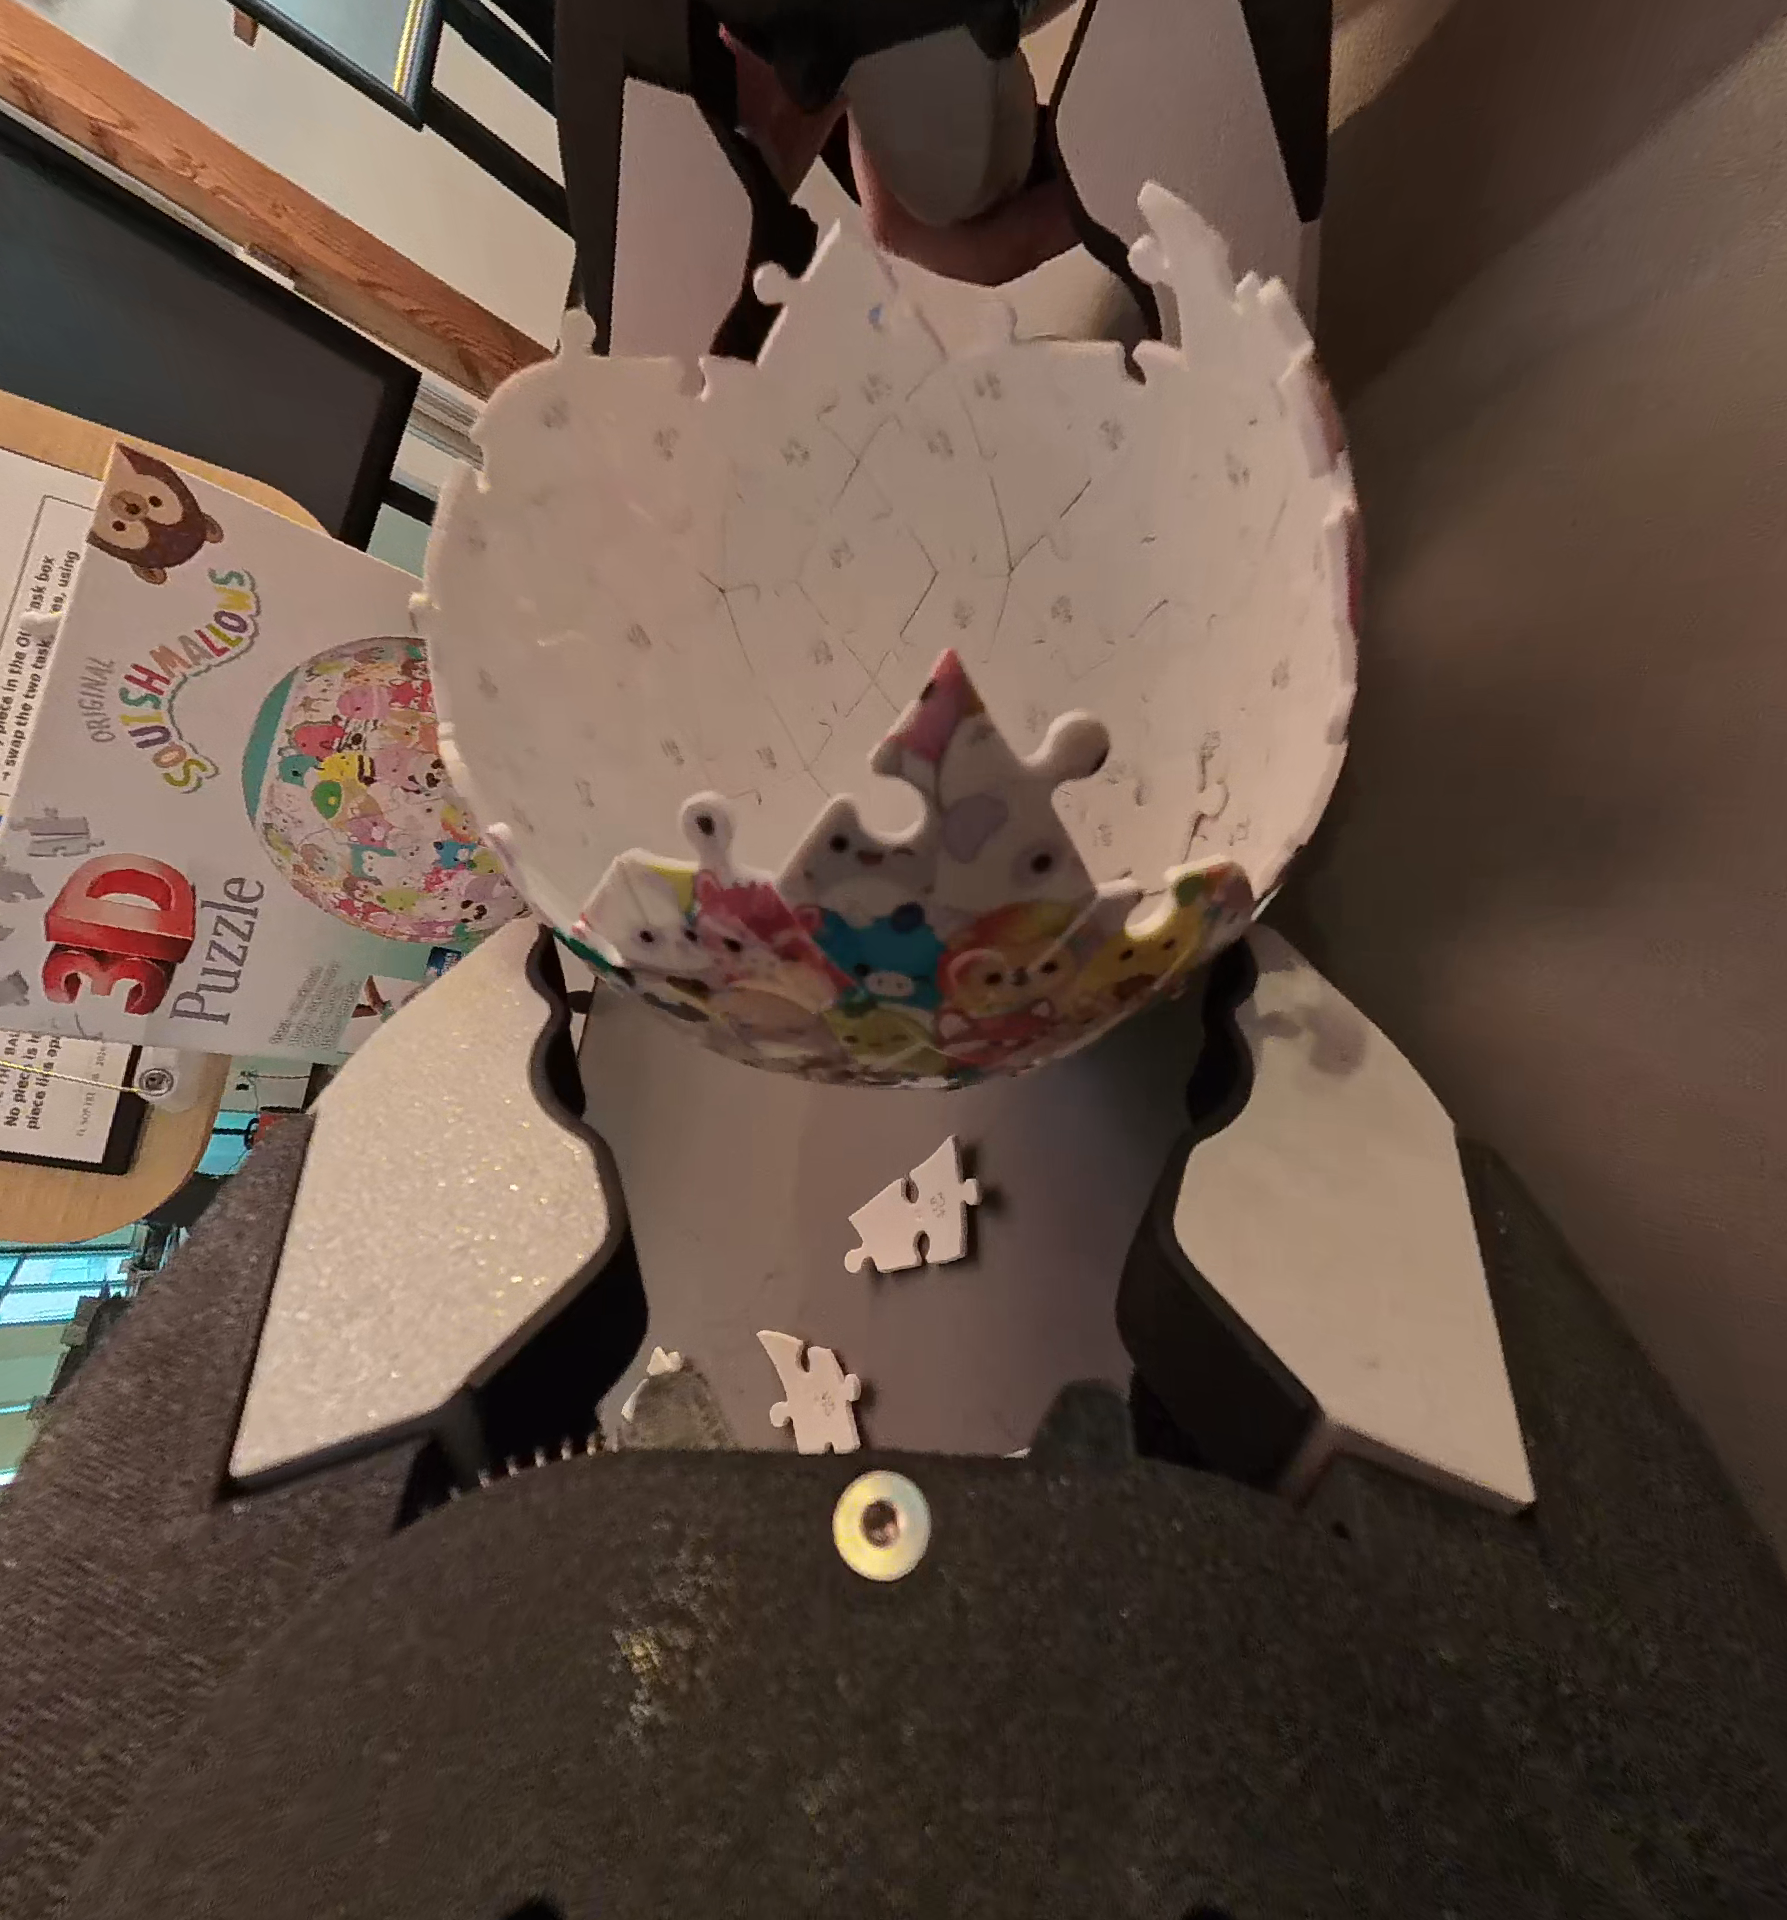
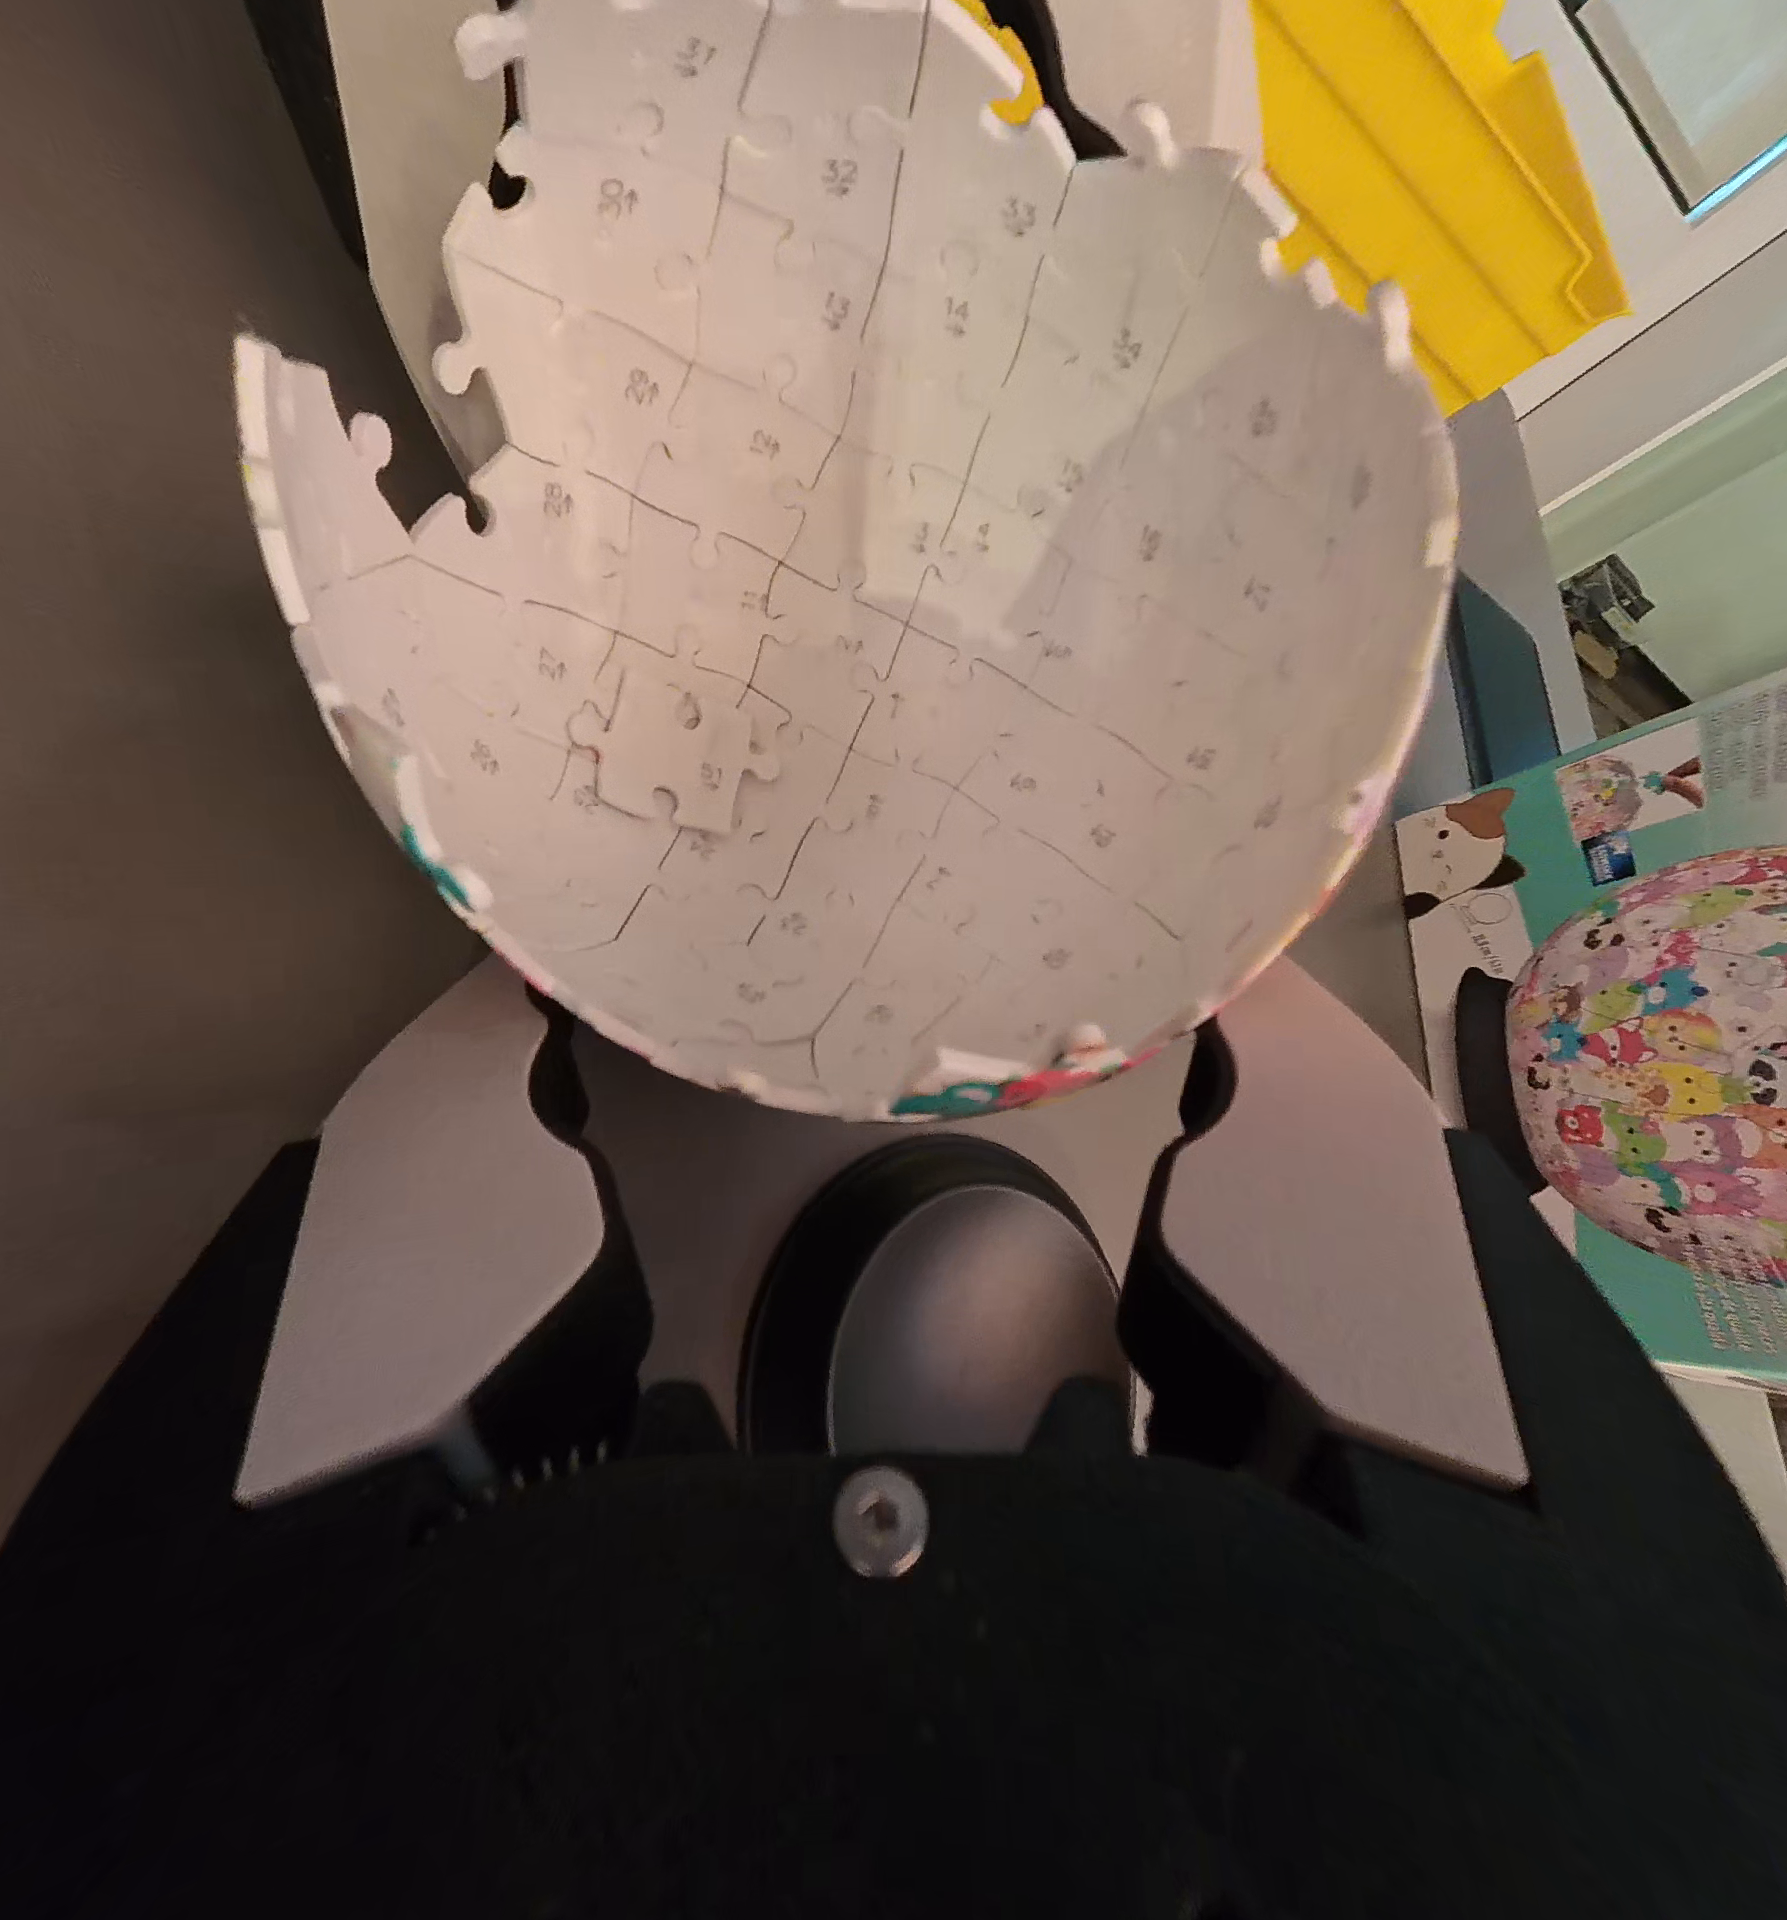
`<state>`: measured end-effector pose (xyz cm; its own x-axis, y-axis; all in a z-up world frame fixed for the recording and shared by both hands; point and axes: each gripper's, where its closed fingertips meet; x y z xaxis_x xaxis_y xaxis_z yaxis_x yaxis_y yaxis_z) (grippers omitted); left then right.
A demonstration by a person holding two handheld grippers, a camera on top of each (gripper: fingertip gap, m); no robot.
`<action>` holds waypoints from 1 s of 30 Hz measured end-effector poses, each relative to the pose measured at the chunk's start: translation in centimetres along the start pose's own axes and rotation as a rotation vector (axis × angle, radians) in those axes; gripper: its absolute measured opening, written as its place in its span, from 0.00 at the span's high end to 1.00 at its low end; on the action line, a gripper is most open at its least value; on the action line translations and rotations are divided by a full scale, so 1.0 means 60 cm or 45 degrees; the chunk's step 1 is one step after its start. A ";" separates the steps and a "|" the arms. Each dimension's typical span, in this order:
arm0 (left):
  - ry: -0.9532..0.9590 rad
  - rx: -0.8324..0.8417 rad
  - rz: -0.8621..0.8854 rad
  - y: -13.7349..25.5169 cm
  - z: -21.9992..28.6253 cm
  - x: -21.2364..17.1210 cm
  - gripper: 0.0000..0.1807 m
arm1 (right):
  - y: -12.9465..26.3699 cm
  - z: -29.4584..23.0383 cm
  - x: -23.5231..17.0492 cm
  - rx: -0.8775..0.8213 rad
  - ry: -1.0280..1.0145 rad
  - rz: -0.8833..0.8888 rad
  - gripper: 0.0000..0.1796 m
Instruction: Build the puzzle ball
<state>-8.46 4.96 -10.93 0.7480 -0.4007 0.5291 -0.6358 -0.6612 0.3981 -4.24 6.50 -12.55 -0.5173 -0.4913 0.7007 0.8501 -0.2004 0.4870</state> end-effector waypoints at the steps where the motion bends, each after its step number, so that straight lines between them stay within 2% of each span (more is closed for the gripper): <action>1: 0.004 -0.003 -0.003 0.000 0.001 -0.001 0.36 | 0.000 0.000 -0.001 0.002 -0.002 -0.003 0.36; 11: -0.030 0.005 -0.016 0.001 0.000 -0.001 0.38 | 0.020 0.006 -0.004 0.008 -0.087 -0.017 0.36; 19: -0.068 0.032 -0.003 0.001 0.001 0.007 0.40 | 0.082 -0.013 0.009 0.051 -0.329 -0.011 0.37; 23: -0.086 0.042 0.005 0.001 0.001 0.012 0.40 | 0.103 -0.035 0.031 0.117 -0.455 0.014 0.37; 27: -0.115 0.059 0.010 0.002 0.002 0.017 0.41 | 0.123 -0.048 0.073 0.137 -0.453 0.044 0.38; 30: -0.148 0.067 0.010 0.003 0.003 0.019 0.43 | 0.124 -0.072 0.112 0.280 -0.535 0.084 0.40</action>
Point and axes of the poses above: each gripper's, where its closed fingertips meet, y back along the fingers, x out of its top, z = x × y across the jaws, and after that the axes turned 3 degrees about z, right-handed
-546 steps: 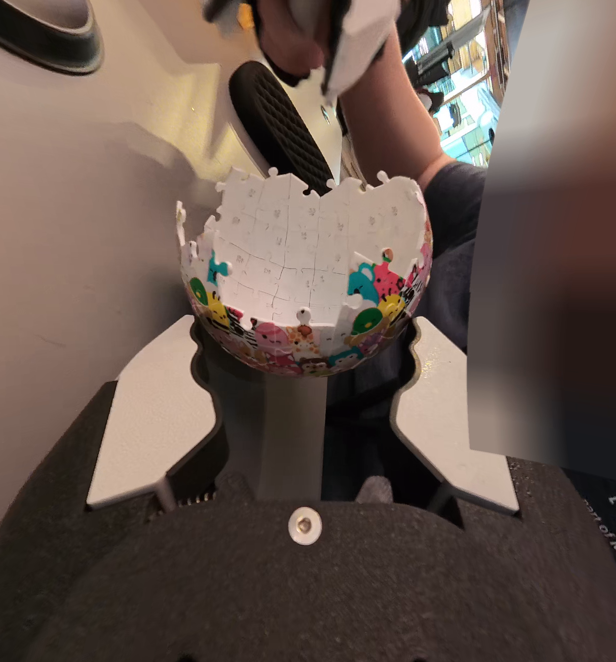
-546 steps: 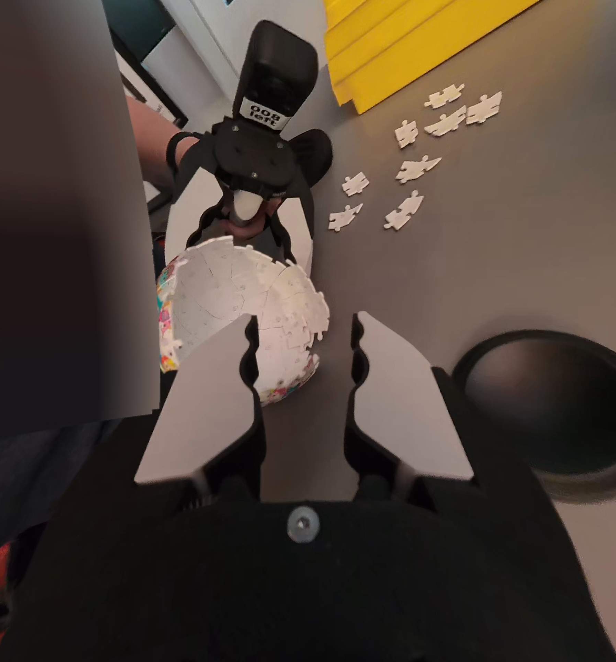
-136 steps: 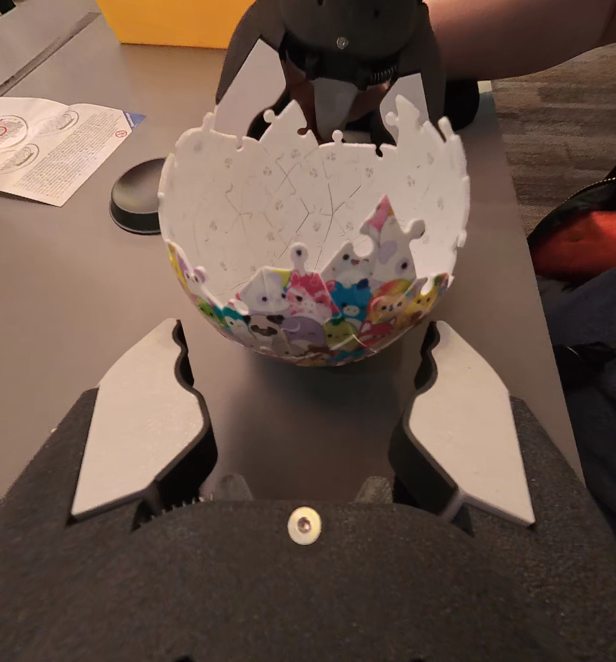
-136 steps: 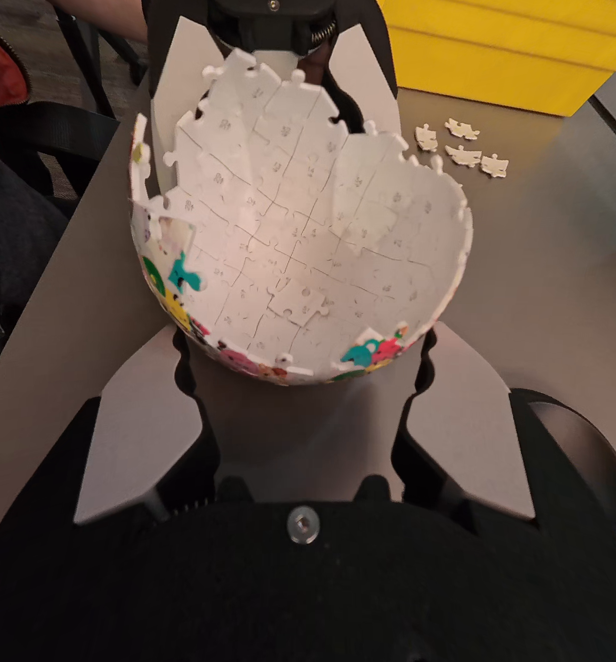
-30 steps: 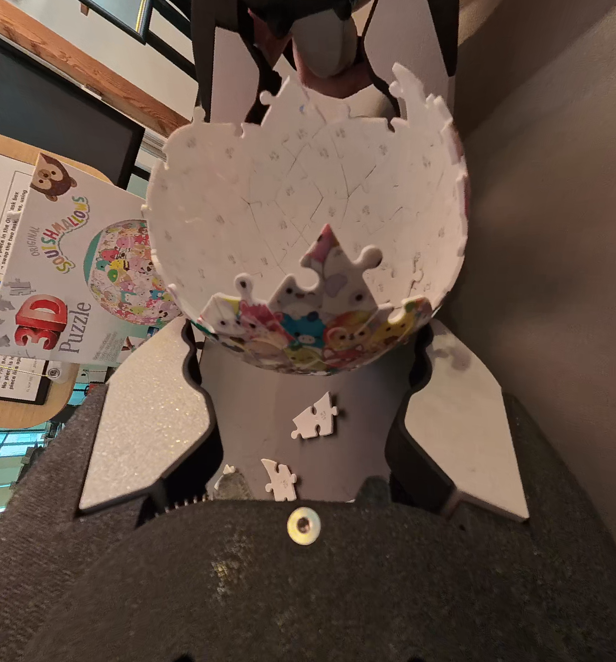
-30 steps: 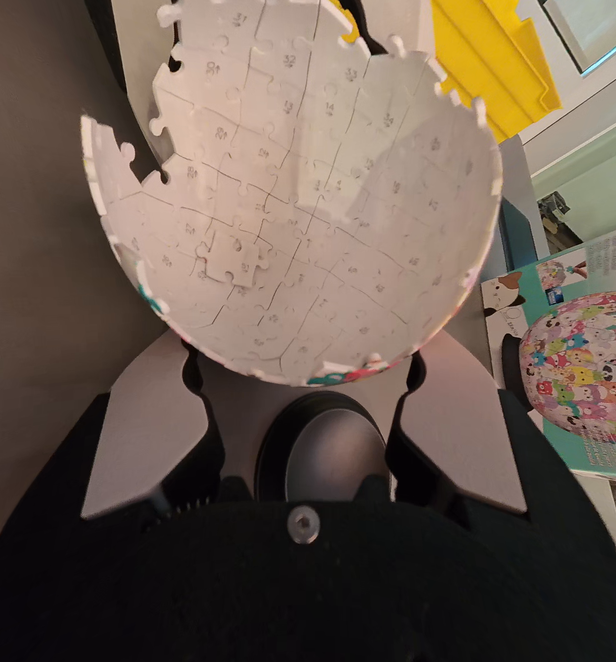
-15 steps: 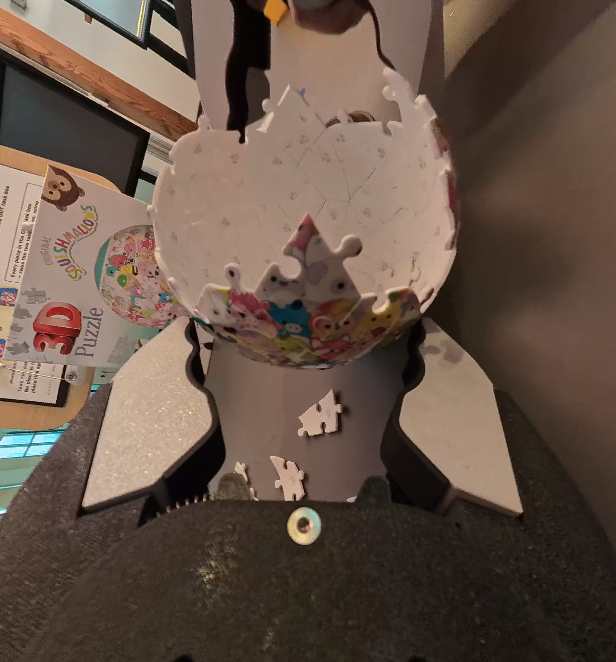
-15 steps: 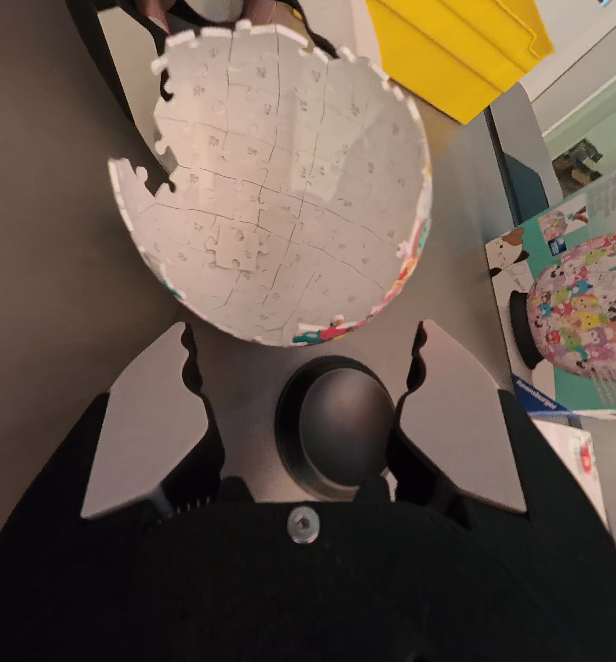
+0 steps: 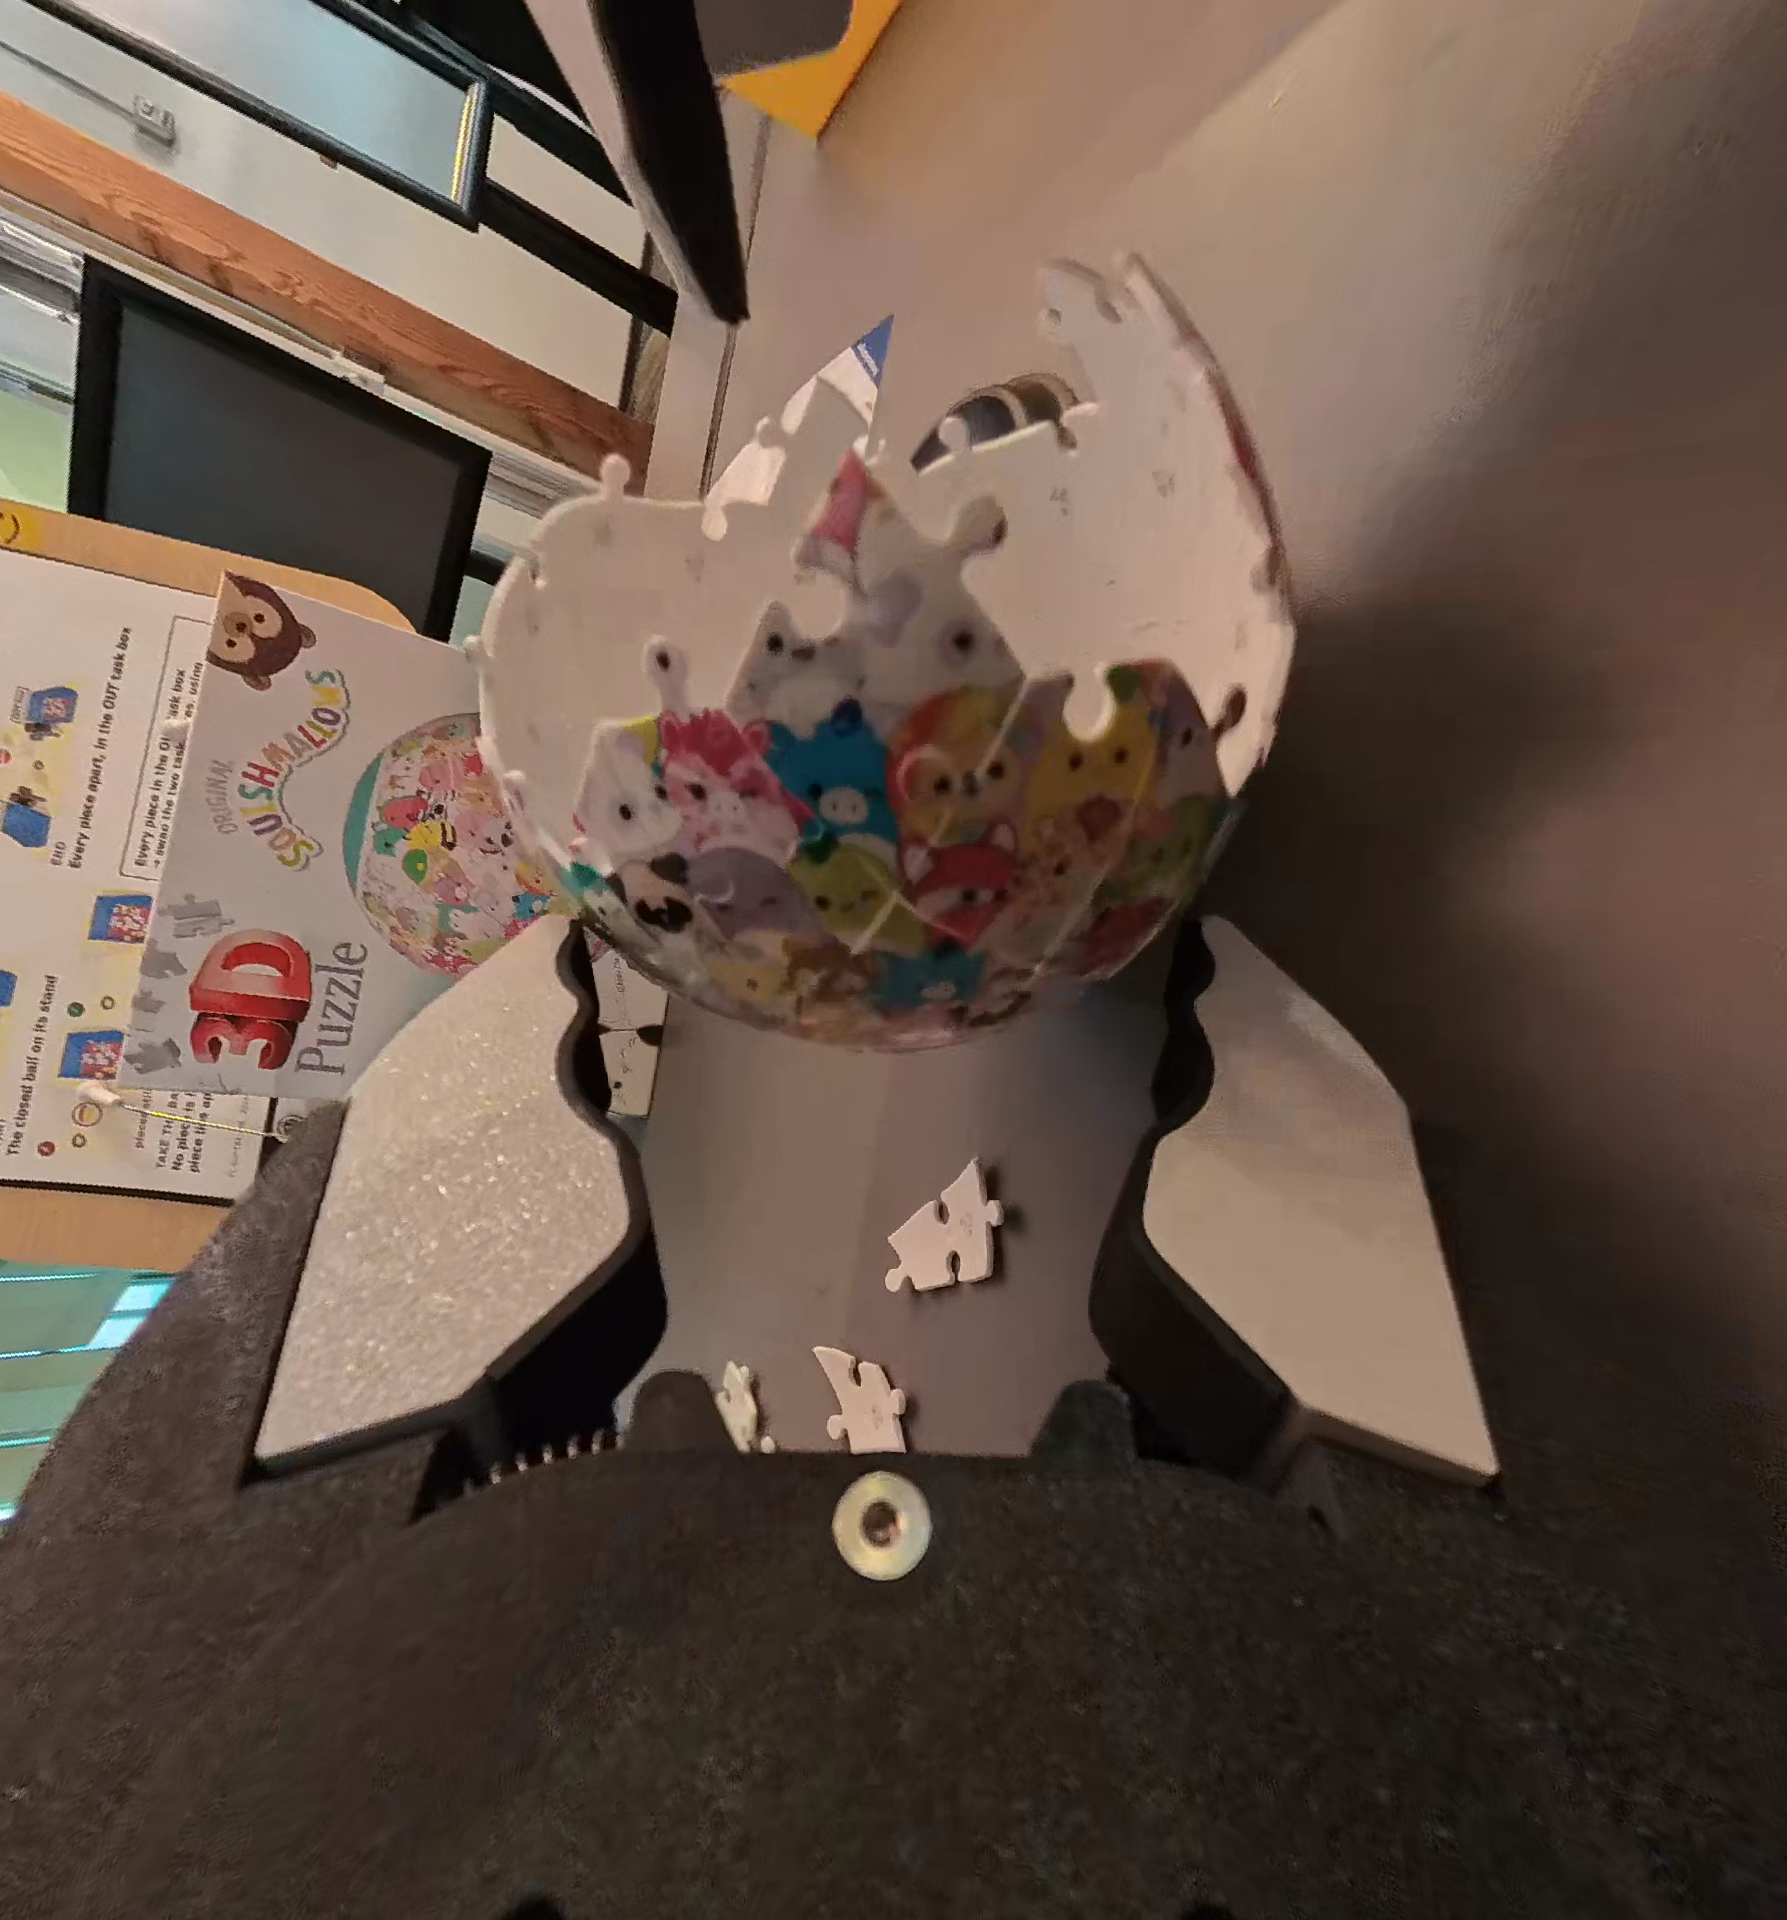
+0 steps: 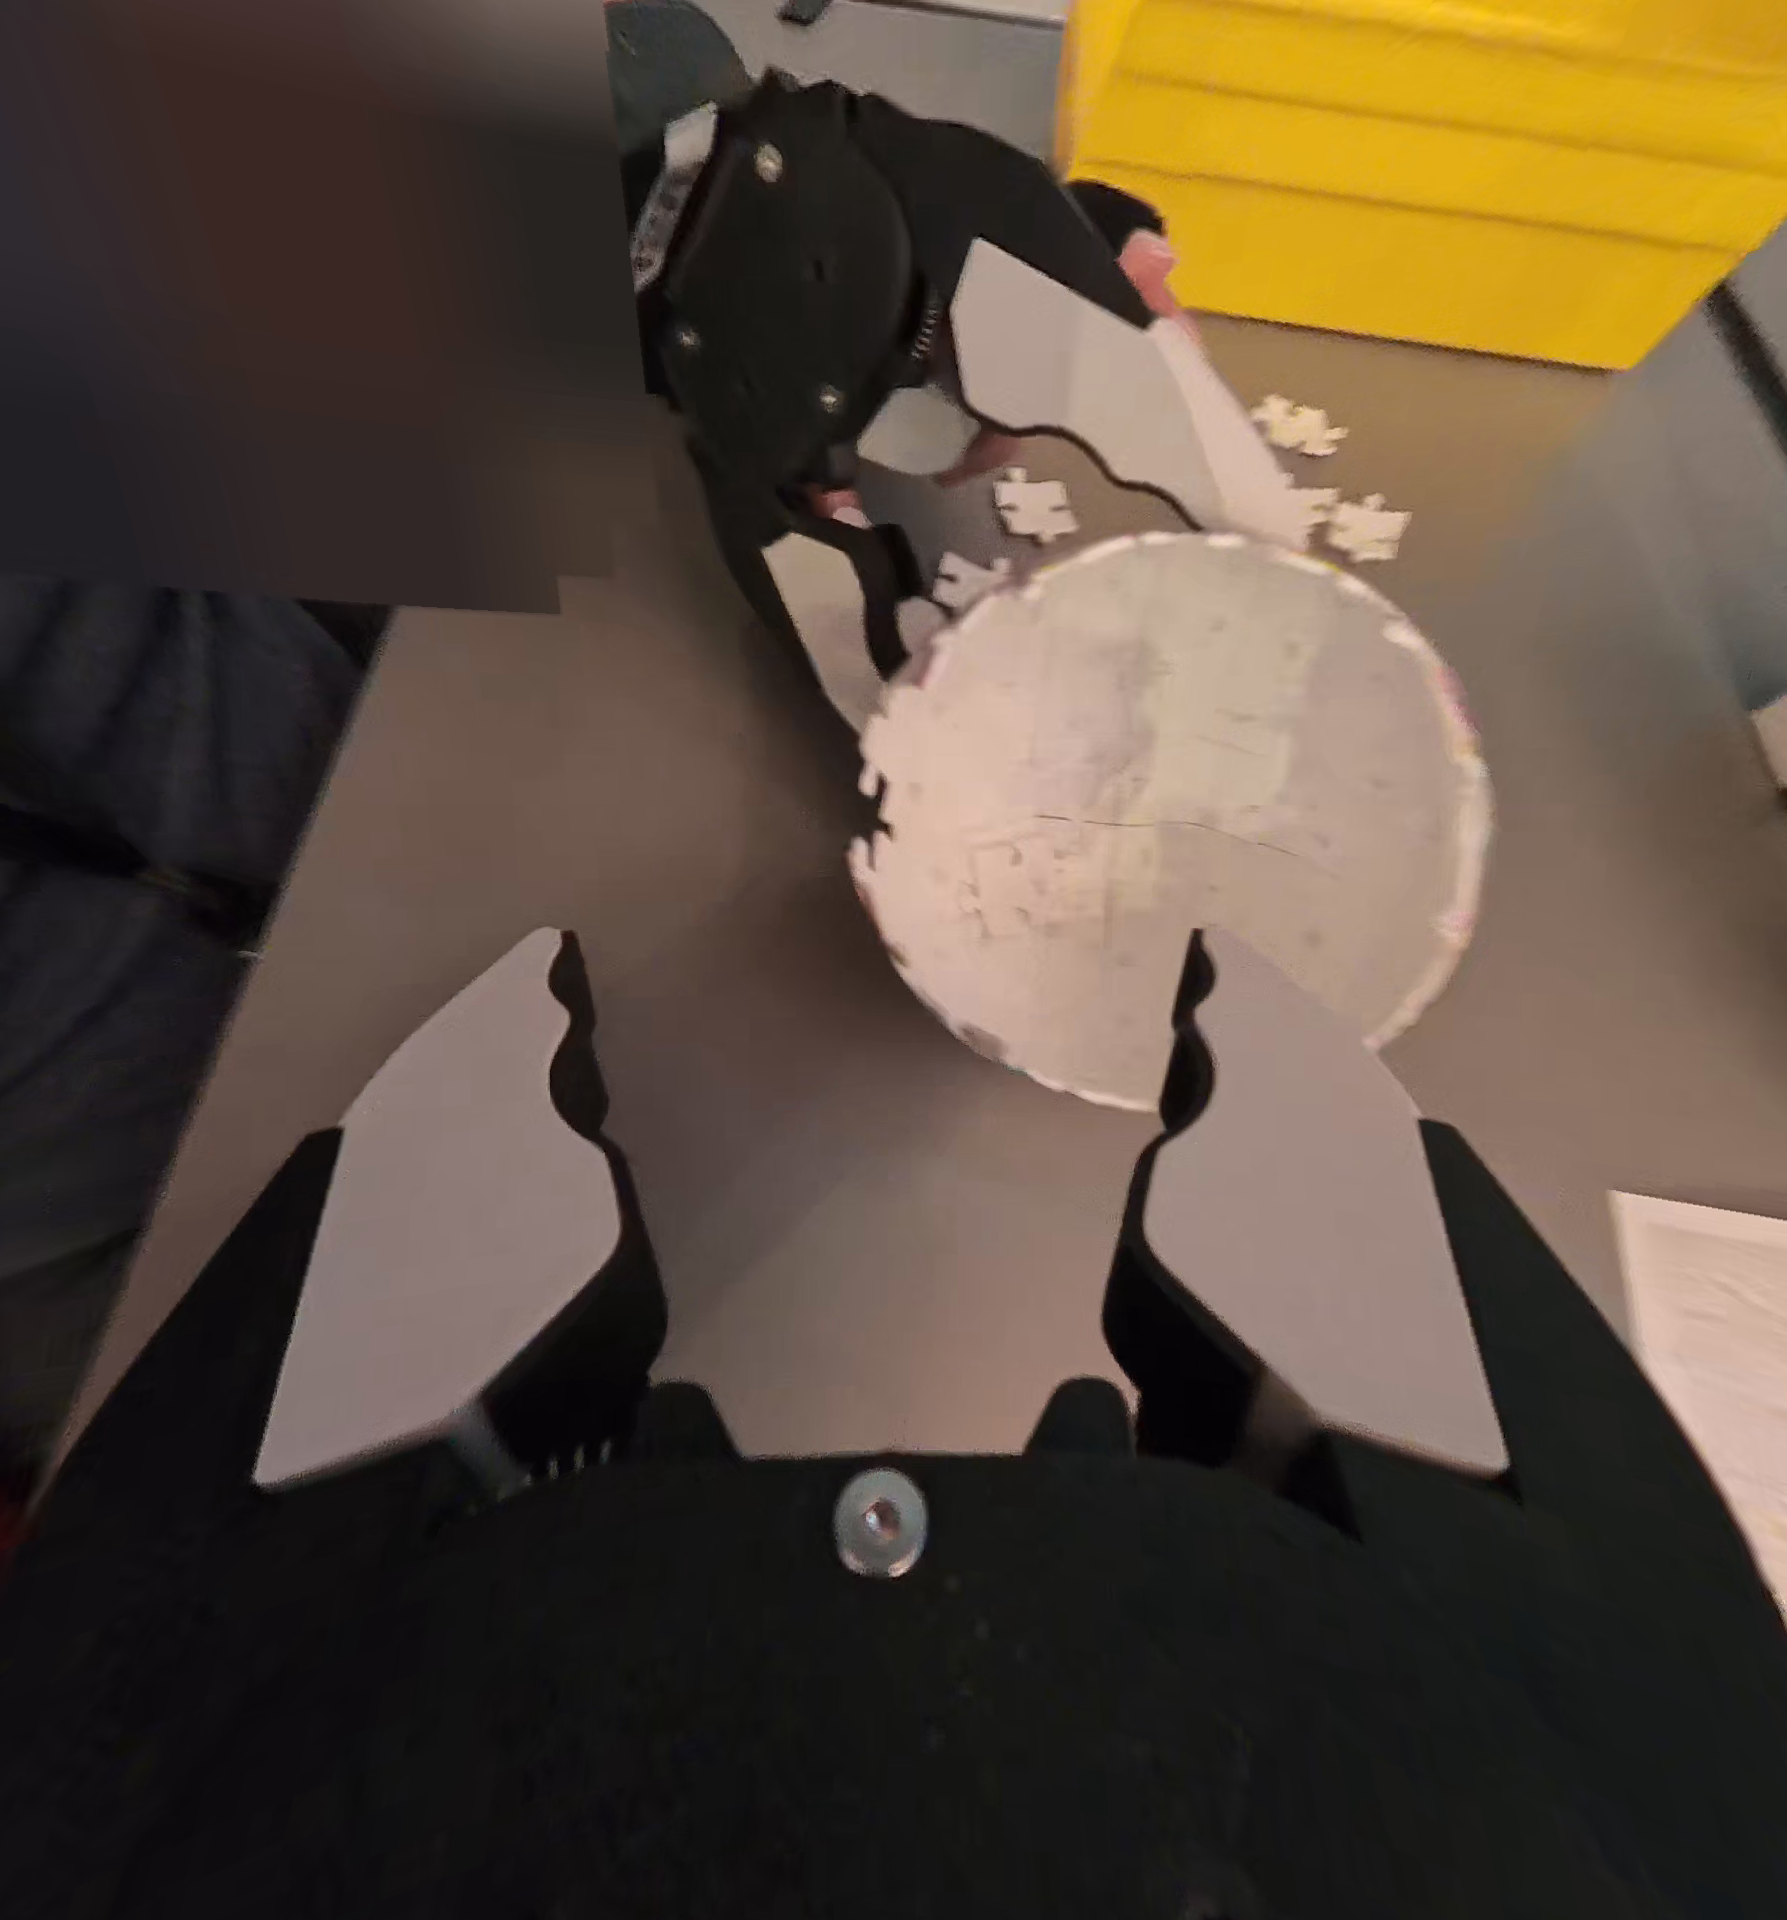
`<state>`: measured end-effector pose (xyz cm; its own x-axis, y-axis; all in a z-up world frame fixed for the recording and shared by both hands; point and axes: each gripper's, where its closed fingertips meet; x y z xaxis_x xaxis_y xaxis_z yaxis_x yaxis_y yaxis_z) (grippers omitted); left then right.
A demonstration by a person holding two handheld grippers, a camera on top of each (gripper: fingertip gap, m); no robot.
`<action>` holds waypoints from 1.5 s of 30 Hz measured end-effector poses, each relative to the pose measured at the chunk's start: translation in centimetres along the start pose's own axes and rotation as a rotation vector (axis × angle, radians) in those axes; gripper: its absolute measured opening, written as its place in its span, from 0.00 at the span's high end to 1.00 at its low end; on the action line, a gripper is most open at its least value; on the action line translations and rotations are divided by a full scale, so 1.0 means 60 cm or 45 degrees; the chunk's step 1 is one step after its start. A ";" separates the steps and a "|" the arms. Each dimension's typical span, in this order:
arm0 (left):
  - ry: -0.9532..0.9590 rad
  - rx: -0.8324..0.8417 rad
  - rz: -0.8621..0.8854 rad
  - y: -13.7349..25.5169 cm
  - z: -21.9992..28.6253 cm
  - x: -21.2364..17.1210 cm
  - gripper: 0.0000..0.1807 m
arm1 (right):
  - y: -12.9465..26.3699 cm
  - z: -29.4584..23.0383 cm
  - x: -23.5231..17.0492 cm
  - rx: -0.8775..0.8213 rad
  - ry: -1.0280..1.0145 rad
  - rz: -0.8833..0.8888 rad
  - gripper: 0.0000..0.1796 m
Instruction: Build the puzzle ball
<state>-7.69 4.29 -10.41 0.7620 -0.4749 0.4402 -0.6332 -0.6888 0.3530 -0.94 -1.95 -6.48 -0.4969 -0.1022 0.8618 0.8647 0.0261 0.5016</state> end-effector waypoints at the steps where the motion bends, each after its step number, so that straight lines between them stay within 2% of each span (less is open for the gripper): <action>1: -0.011 0.001 0.001 0.000 0.001 0.000 0.43 | -0.008 -0.008 0.000 0.045 -0.035 -0.023 0.40; 7: -0.012 0.007 0.010 -0.002 0.001 0.001 0.43 | -0.047 -0.012 -0.020 0.166 -0.144 -0.168 0.39; 20: -0.029 0.013 0.023 -0.008 -0.003 0.006 0.44 | -0.045 0.009 -0.026 0.233 -0.167 -0.302 0.39; 28: -0.017 0.017 0.030 -0.011 -0.005 0.005 0.44 | -0.048 -0.002 -0.026 0.367 -0.209 -0.343 0.38; 31: -0.020 0.018 0.034 -0.012 -0.005 0.006 0.44 | -0.056 -0.005 -0.031 0.433 -0.279 -0.385 0.33; 39: -0.011 0.025 0.046 -0.012 -0.008 0.007 0.44 | -0.085 -0.007 -0.066 0.419 -0.134 -0.570 0.24; 45: 0.002 0.036 0.054 -0.010 -0.012 0.007 0.45 | -0.093 -0.006 -0.074 0.442 -0.115 -0.592 0.22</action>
Point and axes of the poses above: each gripper's, where its closed fingertips meet, y back along the fingers, x out of its top, z = x × y across the jaws, and after that the axes turned 3 degrees about z, right-handed
